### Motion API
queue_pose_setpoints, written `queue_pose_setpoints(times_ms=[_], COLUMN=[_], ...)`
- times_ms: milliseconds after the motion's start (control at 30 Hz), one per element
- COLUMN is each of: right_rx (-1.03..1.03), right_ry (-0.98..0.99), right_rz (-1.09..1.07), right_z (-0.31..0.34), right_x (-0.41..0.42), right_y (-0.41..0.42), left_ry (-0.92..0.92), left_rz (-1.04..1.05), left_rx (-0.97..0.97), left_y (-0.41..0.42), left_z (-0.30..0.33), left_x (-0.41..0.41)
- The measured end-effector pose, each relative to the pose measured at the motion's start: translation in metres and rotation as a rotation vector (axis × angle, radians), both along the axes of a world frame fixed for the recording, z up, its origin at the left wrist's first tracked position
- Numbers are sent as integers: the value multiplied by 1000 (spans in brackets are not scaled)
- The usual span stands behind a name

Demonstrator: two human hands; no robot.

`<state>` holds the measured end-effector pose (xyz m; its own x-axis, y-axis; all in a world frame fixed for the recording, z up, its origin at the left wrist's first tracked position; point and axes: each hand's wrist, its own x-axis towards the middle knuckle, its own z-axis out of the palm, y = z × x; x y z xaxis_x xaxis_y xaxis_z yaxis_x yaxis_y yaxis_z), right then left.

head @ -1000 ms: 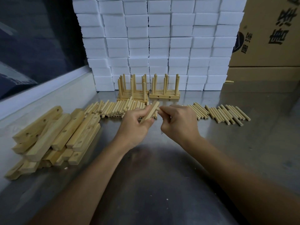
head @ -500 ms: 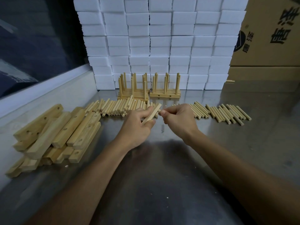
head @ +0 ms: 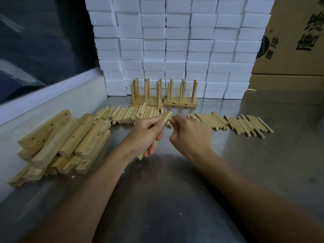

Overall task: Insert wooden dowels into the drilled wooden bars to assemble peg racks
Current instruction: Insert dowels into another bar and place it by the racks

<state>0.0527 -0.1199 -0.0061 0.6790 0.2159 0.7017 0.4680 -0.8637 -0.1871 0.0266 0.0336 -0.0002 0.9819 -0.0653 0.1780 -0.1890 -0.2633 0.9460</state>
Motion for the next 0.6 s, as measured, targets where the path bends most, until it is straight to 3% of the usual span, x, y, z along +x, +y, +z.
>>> queue_pose_setpoints(times_ms=[267, 500, 600], right_rx=[348, 399, 406], right_ry=[391, 436, 392], right_rz=[30, 124, 224], right_z=[2, -9, -9], right_x=[2, 8, 12], right_y=[3, 0, -2], left_ry=[-7, -28, 24], left_rz=[3, 5, 4], left_rx=[103, 172, 102], left_y=[1, -3, 2], left_z=[-1, -10, -12], left_x=[2, 7, 8])
